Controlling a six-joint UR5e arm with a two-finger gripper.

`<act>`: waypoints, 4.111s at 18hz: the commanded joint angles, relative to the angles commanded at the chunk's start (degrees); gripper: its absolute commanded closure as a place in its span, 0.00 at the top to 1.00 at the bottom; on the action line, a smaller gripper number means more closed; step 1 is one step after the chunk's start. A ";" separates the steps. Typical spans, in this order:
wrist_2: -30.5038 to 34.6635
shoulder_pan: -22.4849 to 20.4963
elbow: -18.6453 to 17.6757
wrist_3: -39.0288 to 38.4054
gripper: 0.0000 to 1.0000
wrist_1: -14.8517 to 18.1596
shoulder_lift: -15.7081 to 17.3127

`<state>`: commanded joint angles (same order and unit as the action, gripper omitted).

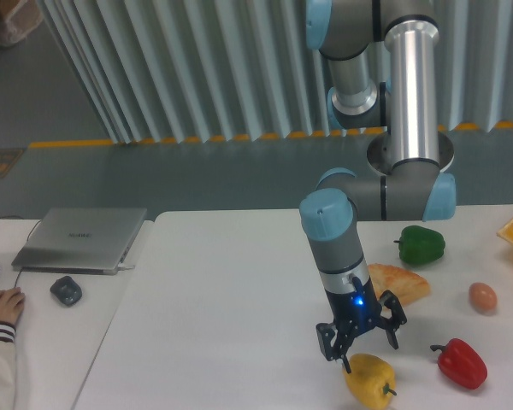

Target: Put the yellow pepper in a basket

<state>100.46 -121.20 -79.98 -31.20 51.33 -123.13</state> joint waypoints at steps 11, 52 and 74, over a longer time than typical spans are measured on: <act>0.26 0.00 0.09 0.00 1.00 -0.17 -1.41; -3.08 -6.85 -4.83 43.38 0.61 15.01 12.74; -4.04 -28.11 -7.82 103.22 0.61 25.58 21.71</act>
<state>96.42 -149.31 -87.80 72.02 76.90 -101.43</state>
